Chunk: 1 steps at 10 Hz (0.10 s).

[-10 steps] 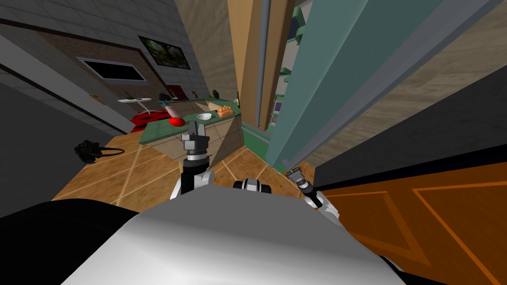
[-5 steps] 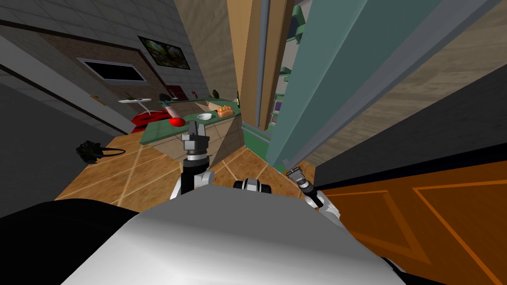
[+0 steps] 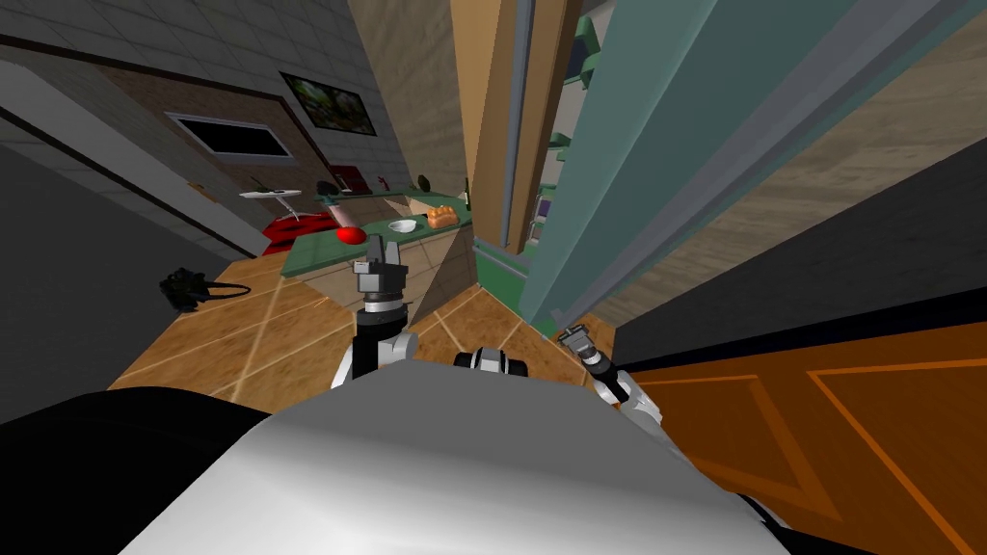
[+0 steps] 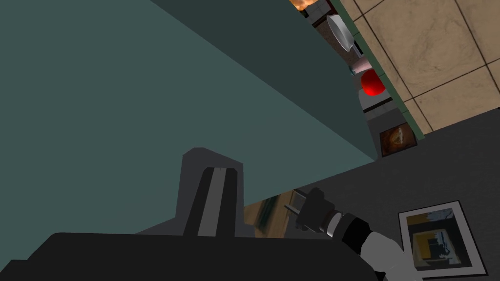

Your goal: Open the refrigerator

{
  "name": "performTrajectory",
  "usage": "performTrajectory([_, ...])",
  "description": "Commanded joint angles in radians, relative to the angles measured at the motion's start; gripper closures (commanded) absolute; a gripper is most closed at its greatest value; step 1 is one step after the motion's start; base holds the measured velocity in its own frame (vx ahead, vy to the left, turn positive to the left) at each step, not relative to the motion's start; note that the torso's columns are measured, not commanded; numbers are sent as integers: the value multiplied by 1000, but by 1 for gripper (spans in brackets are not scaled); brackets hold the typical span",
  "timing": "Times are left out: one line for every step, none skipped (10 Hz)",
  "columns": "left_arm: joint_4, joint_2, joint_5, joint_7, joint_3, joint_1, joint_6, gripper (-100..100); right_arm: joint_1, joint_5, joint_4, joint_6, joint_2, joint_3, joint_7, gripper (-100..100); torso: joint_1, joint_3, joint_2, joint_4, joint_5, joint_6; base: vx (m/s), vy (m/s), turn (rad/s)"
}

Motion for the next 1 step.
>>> performTrajectory([0, 0, 0, 0, 0, 0, 0, 0, -45, -36, 12, 35, -30, -46, -44, -100, -1, 1, -1, -2, -2, -1, -182, 16, 256])
